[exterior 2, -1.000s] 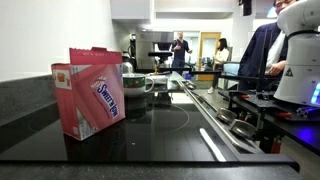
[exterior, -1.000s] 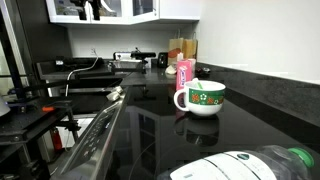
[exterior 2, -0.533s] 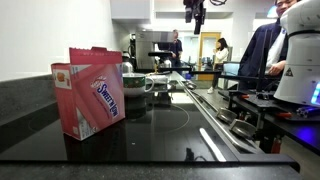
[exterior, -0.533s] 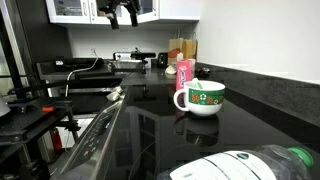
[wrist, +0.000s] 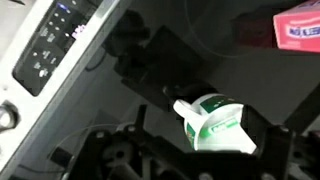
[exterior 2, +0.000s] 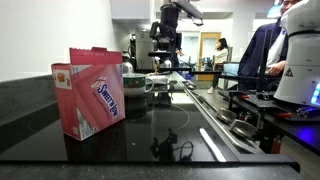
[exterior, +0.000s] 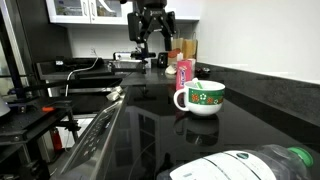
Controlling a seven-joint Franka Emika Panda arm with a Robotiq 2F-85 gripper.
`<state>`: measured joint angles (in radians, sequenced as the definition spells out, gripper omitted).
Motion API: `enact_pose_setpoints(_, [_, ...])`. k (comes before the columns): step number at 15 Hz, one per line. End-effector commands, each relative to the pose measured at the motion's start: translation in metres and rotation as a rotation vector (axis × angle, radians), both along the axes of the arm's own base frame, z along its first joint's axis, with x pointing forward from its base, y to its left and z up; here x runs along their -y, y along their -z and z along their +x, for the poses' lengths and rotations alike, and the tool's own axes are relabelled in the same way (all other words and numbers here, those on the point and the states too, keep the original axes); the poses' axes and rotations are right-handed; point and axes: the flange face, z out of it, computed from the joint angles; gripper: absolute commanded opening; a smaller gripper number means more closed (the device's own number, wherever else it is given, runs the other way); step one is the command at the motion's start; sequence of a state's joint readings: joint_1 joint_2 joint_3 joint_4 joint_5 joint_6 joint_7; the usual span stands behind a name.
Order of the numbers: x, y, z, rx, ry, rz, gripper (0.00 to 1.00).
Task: Pick up the cup and move it slightly backwards.
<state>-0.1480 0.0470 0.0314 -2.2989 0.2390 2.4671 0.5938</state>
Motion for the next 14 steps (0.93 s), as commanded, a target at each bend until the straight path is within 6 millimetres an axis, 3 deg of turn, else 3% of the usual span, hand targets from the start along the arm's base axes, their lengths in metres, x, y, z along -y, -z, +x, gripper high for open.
enact_pose_setpoints(1, [0.013, 0.021, 0.036, -0.063, 0.006, 0.027, 1.0])
enact_pose_setpoints(7, [0.02, 0.057, 0.081, -0.087, 0.026, 0.033, 0.87])
enact_pose_setpoints(8, [0.021, 0.063, 0.085, -0.099, 0.033, 0.039, 0.8])
enact_pose_setpoints(9, [0.023, 0.07, 0.089, -0.116, 0.035, 0.037, 0.83])
enact_pose_setpoints(11, [0.028, 0.082, 0.093, -0.148, 0.041, 0.041, 0.78])
enact_pose_setpoints(14, [0.035, 0.099, 0.099, -0.176, 0.053, 0.05, 0.64])
